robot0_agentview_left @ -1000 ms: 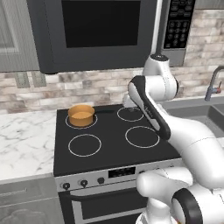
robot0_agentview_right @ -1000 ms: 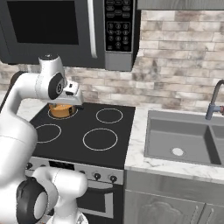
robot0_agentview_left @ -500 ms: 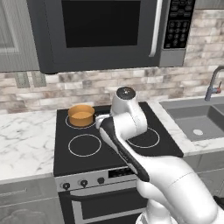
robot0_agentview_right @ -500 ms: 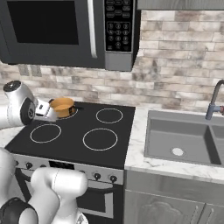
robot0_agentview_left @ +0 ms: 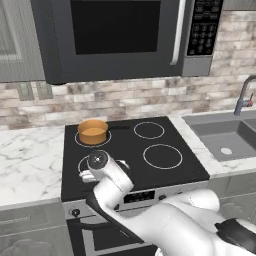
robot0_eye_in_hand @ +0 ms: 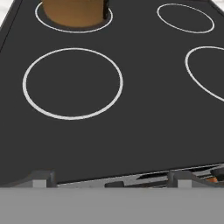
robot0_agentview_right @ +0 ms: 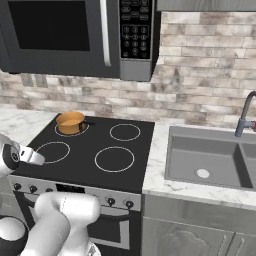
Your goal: Turn on the rear left burner of the stove.
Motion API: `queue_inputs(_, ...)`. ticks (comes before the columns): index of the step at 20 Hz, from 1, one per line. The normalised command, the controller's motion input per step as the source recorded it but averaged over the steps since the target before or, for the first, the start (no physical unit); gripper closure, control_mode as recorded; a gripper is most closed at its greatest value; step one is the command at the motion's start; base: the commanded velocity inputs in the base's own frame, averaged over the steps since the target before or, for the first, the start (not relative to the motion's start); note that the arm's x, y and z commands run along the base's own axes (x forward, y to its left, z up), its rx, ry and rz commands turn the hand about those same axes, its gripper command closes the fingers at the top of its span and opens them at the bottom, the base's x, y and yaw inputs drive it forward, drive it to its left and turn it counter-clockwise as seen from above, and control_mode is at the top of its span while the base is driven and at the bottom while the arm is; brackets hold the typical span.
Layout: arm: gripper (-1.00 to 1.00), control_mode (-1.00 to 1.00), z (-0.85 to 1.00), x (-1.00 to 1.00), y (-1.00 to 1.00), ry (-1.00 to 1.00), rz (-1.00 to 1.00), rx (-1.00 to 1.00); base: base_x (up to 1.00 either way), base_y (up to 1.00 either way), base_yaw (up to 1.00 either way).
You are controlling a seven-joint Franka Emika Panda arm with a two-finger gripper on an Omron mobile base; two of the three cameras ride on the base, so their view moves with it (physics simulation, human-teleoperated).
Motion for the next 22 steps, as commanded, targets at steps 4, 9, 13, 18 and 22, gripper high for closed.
queue_inputs(4,-1.00,-1.00,-0.18,0.00,0.26,0.02,0.00,-0.07,0.00,0.00,0.00)
queue_inputs(9,-1.00,-1.00,-0.10,0.00,0.16,-0.03,0.00,-0.07,0.00,0.00,0.00)
queue_inputs(13,-1.00,-1.00,-0.40,0.00,0.59,0.00,0.00,-0.05,0.00,0.00,0.00)
queue_inputs(18,-1.00,-1.00,-0.53,0.00,0.44,-0.15,0.00,-0.01,0.00,0.00,0.00)
queue_inputs(22,-1.00,-1.00,-0.56,-0.22,0.14,-0.54,0.00,0.01,0.00,0.00,0.00)
